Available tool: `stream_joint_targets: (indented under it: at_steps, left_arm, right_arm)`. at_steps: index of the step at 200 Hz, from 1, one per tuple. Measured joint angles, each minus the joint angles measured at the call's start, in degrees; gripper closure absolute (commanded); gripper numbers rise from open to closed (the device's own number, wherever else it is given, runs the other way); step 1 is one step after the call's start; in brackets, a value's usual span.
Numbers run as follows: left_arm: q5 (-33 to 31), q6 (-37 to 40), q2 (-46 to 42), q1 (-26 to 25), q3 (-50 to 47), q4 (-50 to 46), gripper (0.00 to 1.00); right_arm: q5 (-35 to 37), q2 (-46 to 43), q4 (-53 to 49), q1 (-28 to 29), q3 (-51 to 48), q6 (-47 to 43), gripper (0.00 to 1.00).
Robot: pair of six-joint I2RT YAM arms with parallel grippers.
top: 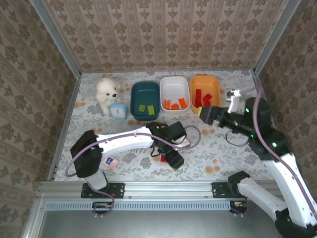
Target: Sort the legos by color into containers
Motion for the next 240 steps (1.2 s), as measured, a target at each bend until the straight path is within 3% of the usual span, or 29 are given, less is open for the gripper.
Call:
stream_joint_targets:
  at_steps: [23, 87, 146, 240]
  left_arm:
    - [-2.1, -0.5, 4.3, -2.4, 1.2, -0.2, 0.29]
    - [-7.1, -4.2, 11.4, -4.0, 6.3, -2.4, 0.26]
    - [-8.5, -6.3, 15.3, -4.6, 8.3, -4.6, 0.30]
    - [-11.2, -8.5, 19.2, -6.4, 10.7, -7.5, 0.48]
  right_arm:
    - [-1.3, -3.4, -3.4, 0.0, 2.6, 1.3, 0.11]
    - [-2.5, -1.6, -5.6, 0.0, 4.6, 2.3, 0.11]
    - [-2.7, -1.6, -5.6, -0.1, 4.6, 2.4, 0.11]
    - [-2.7, -1.6, -5.6, -0.1, 4.6, 3.3, 0.11]
